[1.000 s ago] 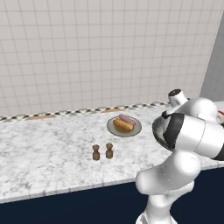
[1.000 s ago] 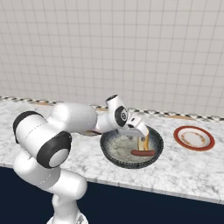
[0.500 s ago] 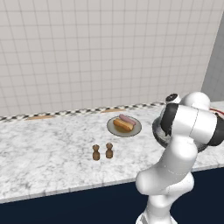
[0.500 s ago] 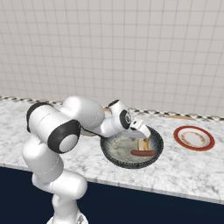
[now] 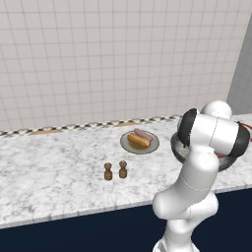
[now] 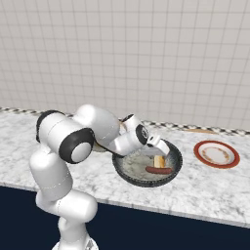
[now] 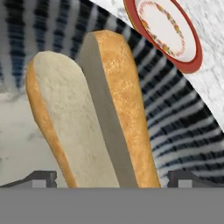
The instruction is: Place one bun and one sausage from the bowl on each plate.
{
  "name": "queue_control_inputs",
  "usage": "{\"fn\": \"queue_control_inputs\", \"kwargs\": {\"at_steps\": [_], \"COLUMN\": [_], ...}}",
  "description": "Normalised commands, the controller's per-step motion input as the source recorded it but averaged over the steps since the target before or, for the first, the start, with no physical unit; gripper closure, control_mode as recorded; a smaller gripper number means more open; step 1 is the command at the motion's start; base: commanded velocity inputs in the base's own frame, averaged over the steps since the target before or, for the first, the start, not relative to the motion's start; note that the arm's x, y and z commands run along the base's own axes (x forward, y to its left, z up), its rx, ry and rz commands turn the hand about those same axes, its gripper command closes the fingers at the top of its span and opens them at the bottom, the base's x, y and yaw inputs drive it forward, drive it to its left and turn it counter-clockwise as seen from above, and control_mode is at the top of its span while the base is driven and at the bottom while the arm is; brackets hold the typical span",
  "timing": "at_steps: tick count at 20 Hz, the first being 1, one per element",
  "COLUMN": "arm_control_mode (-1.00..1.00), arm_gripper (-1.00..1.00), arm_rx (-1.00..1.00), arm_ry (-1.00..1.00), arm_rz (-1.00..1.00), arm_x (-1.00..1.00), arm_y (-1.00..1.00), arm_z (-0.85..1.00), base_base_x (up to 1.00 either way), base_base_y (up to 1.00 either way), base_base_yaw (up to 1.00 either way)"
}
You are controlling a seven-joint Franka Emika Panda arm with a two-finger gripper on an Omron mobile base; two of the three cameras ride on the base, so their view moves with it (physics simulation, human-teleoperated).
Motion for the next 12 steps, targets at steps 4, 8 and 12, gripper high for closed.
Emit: {"fn": "queue_control_inputs", "kwargs": {"at_steps": [4,8,12], "arm_control_mode": [-1.00,-1.00,-1.00], "arm_gripper": [-1.00,1.00,1.00], "arm_rx": [-0.04,-0.08,-0.05], "arm_ry": [-0.02,-0.04,-0.01], "arm_rz": [0.00,0.00,0.00], "arm_x": [0.00,0.00,0.02], "arm_y": [-0.02,-0.01,0.00], "arm_z": [-0.16,-0.34,-0.32], "base_base_x": [0.00,0.00,0.00], "base_base_y": [0.00,0.00,0.00], "base_base_yaw": [0.00,0.00,0.00]}}
